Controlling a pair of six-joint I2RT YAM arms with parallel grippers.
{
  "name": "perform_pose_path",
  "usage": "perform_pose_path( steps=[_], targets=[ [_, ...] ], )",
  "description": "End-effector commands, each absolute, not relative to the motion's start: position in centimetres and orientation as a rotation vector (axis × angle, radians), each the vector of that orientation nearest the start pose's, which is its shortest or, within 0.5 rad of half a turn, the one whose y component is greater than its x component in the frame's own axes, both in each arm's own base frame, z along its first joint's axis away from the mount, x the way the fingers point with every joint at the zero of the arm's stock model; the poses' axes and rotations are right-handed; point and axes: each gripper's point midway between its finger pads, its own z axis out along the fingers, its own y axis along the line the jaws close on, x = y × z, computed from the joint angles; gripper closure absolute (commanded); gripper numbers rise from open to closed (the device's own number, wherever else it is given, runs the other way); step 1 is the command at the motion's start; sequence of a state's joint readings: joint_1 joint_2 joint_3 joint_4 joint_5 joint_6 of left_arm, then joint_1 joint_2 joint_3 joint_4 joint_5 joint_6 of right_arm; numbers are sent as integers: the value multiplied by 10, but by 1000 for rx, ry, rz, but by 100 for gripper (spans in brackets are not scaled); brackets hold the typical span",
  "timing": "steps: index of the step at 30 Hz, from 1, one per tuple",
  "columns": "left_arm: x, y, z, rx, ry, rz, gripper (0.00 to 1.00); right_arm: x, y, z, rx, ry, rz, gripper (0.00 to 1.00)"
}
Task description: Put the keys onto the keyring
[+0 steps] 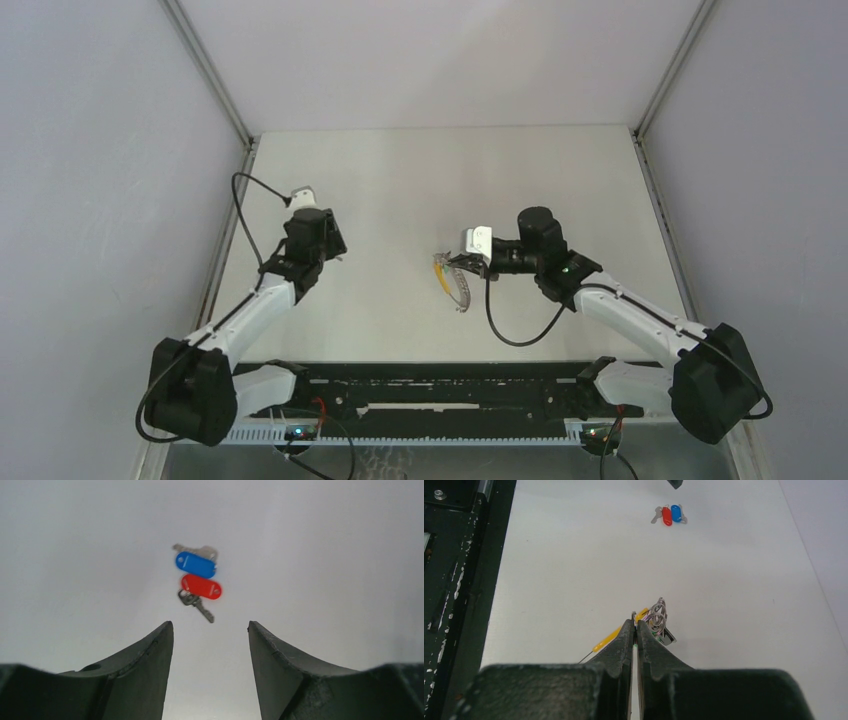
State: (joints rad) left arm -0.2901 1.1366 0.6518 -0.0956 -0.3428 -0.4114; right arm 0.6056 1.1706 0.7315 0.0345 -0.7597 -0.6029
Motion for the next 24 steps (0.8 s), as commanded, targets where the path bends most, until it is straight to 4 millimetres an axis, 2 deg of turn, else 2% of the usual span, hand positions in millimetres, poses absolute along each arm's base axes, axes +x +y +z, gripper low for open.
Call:
perform_pose_path(
  steps=[1, 7, 10, 13, 19, 24],
  targets=[
    [342, -32, 121, -491, 2118, 53, 39, 228, 290, 219, -1425, 1140, 733, 100],
    [352, -25, 106, -568, 2172, 109, 47, 228, 289, 218, -1425, 1140, 730, 100],
    [357, -28, 92, -606, 2156, 83, 52, 227, 289, 218, -1427, 1137, 730, 100],
    [367, -31, 86, -636, 2119, 51, 57, 227, 289, 217, -1431, 1135, 731, 100],
    [386, -34, 80, -675, 2104, 44, 60, 226, 289, 215, -1438, 1135, 732, 100],
    [384, -29, 69, -709, 2121, 93, 61, 227, 289, 214, -1438, 1139, 731, 100]
  ],
)
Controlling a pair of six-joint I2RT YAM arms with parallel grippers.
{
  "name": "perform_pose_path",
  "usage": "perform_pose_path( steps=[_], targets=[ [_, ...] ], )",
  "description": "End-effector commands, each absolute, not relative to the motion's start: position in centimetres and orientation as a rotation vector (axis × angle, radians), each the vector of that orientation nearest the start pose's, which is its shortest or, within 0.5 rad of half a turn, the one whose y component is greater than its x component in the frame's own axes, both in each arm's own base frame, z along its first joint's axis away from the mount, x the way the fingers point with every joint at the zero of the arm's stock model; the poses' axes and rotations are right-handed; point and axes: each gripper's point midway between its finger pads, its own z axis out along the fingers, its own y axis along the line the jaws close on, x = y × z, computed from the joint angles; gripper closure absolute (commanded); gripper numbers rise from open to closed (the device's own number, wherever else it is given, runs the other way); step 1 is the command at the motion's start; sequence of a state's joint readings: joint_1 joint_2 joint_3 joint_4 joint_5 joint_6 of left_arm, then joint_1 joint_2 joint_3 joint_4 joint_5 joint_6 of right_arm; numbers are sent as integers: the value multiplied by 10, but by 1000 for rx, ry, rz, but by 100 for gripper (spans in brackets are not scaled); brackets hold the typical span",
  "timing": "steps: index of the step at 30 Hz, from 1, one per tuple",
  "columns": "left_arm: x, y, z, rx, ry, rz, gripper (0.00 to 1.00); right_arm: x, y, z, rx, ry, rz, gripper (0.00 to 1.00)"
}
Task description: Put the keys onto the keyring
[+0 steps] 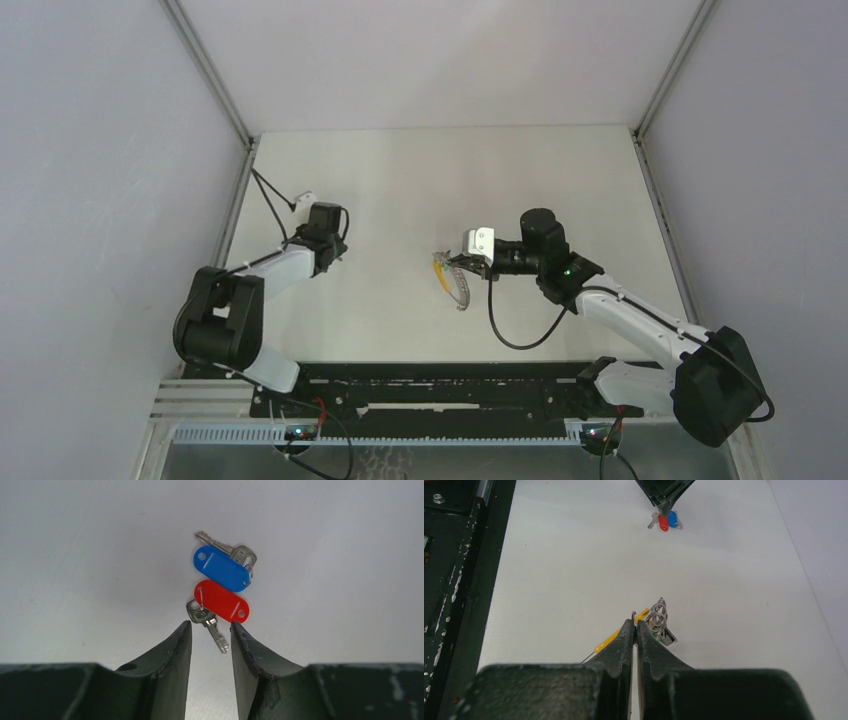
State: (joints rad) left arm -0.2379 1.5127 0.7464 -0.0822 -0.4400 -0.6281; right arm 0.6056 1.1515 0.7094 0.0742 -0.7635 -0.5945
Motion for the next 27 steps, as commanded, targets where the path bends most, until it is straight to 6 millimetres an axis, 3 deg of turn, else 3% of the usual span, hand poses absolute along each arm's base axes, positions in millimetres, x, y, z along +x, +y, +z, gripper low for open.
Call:
perform_pose_path(
  steps=[1, 8, 16, 27],
  targets=[
    [384, -29, 68, -732, 2112, 91, 61, 226, 289, 214, -1439, 1139, 734, 100],
    [394, -29, 61, -754, 2110, 83, 64, 226, 289, 213, -1441, 1138, 737, 100],
    [416, -45, 79, -642, 2113, 26, 67, 227, 289, 212, -1441, 1140, 739, 100],
    [429, -48, 60, -602, 2210, 98, 72, 227, 288, 212, -1439, 1140, 747, 100]
  ],
)
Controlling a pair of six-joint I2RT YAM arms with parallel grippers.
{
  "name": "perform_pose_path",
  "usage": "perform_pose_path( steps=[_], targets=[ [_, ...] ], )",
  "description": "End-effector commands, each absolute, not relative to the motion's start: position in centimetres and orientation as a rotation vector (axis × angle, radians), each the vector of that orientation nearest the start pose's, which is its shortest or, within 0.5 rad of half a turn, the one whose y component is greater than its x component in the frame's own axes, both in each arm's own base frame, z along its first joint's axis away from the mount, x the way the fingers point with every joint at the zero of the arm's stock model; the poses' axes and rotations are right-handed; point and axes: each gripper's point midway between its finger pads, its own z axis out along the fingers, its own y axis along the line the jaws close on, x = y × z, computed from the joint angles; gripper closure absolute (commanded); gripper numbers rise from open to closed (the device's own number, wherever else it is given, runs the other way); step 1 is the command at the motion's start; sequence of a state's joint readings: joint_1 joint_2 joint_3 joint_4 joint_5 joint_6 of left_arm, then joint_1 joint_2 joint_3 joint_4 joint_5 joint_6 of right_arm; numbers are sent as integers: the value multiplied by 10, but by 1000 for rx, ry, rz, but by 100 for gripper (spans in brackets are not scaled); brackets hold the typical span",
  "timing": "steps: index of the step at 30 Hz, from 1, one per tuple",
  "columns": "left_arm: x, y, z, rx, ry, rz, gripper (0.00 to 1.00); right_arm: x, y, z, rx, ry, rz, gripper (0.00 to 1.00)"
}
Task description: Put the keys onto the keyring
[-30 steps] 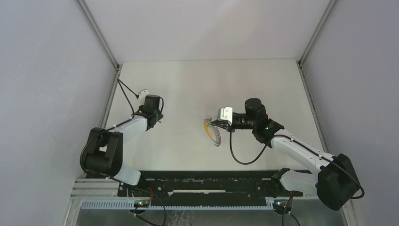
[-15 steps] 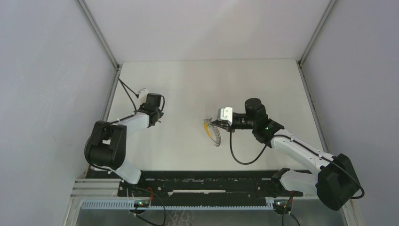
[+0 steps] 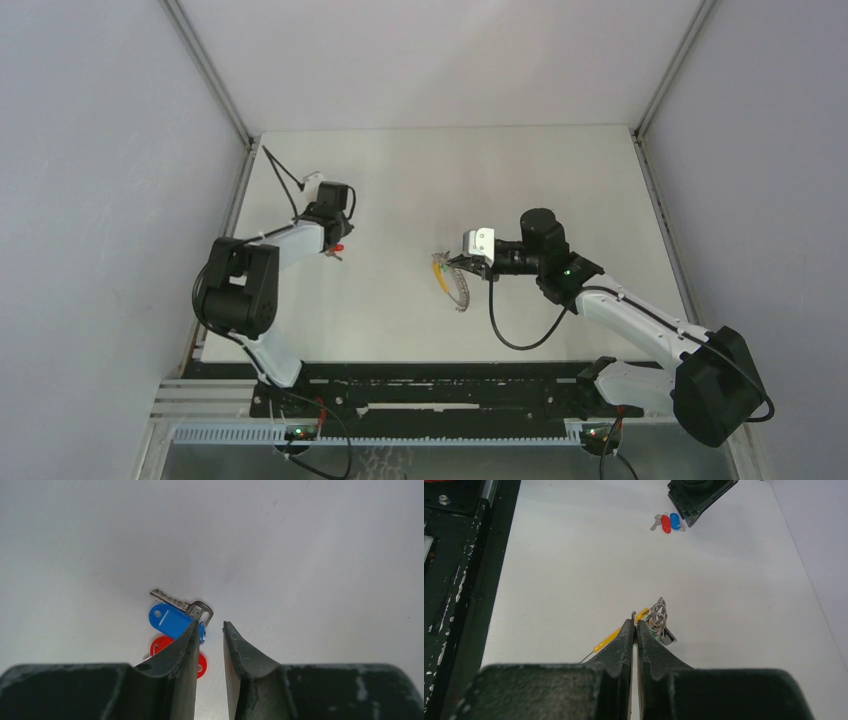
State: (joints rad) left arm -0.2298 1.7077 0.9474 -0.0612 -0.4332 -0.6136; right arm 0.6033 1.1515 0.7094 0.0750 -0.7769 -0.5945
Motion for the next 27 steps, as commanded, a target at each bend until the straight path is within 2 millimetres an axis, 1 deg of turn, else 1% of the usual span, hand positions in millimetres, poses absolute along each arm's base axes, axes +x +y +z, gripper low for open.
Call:
perform_pose_path(
  steps=[1, 4, 12, 27],
  targets=[
    [429, -47, 59, -601, 2217, 105, 72, 227, 288, 212, -1438, 1141, 747, 100],
    [426, -44, 56, -609, 2230, 133, 73, 228, 288, 212, -1437, 1142, 747, 100],
    [421, -45, 55, -603, 2252, 132, 77, 226, 288, 214, -1438, 1132, 758, 100],
    [425, -49, 54, -598, 2277, 135, 80, 223, 288, 219, -1437, 1118, 763, 100]
  ],
)
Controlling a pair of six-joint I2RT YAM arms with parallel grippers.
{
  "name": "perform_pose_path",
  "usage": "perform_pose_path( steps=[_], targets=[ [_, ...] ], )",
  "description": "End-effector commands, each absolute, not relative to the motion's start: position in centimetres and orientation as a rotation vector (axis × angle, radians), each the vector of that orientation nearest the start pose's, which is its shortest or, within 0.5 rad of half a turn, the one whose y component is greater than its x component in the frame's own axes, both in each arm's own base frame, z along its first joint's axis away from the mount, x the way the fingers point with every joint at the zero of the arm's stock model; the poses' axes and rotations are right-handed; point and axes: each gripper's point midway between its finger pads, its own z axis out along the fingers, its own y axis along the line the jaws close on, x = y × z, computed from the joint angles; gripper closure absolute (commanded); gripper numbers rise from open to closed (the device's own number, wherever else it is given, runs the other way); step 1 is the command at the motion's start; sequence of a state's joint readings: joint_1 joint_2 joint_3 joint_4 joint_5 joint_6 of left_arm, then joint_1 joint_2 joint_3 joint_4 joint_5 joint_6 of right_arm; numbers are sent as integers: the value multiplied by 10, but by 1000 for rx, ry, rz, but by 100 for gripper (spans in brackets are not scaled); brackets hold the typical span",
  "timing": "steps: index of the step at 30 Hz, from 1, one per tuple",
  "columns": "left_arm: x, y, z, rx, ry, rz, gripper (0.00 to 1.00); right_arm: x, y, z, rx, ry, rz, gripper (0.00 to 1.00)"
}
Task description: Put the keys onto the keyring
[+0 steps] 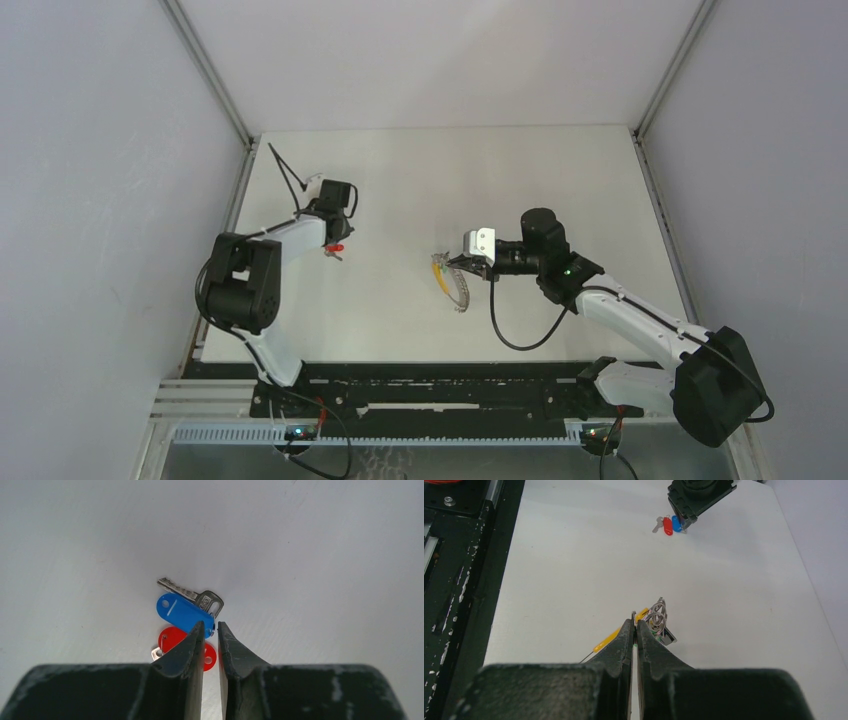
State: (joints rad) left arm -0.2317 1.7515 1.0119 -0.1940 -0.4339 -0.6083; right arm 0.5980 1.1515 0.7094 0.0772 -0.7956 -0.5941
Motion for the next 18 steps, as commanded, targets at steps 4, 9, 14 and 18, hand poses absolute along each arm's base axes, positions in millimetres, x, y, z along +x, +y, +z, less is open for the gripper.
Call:
perform_pose_path(
  steps=[4, 9, 14, 18],
  targets=[
    [425, -50, 54, -607, 2289, 129, 78, 223, 288, 219, -1435, 1117, 766, 100],
    [426, -55, 52, -603, 2300, 100, 78, 222, 288, 221, -1435, 1112, 764, 100],
    [428, -58, 46, -606, 2323, 90, 82, 221, 288, 223, -1435, 1105, 766, 100],
    [428, -57, 48, -619, 2305, 89, 82, 220, 288, 223, -1436, 1105, 767, 100]
  ],
)
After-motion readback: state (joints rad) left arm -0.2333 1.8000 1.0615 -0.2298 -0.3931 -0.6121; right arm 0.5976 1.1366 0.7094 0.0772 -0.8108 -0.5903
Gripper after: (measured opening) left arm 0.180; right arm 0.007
